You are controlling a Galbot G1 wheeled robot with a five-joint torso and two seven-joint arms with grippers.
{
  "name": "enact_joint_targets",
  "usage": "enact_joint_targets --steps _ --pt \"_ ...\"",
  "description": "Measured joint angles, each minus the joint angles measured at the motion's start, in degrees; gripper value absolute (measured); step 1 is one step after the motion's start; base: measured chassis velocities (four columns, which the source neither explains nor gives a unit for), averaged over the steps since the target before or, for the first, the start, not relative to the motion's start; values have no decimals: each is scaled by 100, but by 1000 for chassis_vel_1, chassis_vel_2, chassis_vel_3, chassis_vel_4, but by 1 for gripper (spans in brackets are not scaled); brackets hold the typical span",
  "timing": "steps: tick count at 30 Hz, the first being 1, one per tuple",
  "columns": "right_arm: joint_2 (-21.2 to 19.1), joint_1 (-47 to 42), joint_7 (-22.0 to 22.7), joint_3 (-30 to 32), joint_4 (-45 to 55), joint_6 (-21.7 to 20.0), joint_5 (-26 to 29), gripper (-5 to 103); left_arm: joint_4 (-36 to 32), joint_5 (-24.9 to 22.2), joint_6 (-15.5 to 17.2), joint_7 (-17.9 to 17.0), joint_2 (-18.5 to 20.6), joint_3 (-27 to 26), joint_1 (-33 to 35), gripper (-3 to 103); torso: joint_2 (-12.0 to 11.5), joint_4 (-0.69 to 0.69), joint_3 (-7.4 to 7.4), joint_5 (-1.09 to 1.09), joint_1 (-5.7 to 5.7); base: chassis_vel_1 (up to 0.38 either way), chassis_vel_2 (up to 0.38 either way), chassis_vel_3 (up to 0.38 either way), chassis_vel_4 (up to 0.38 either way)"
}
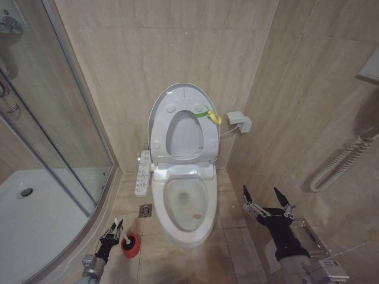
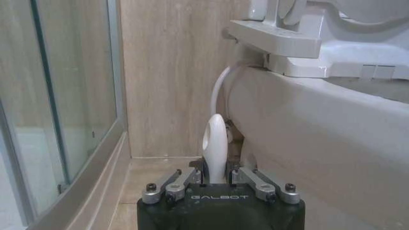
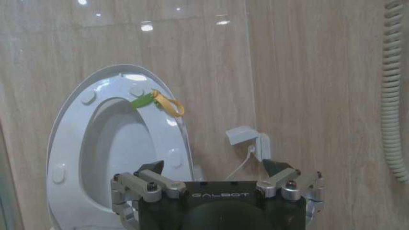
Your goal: Open the toilet lid, clean the toilet bowl with a toilet brush, close the toilet lid, and flush.
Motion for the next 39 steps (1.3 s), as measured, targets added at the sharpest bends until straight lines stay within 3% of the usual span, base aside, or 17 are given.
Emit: enact_joint_targets --steps 16,32,39 --pt "0 0 0 0 0 0 0 100 -587 -34 -19 137 -141 -106 488 21 0 -1 0 0 0 0 0 0 0" --pt "0 0 0 0 0 0 0 100 -2880 -392 572 -144 -217 -285 1893 21 0 0 0 -1 0 0 0 0 0" --pt "0 0 0 0 0 0 0 100 -3633 -479 481 -205 -272 -424 2494 21 0 -1 -1 -1 1 0 0 0 0"
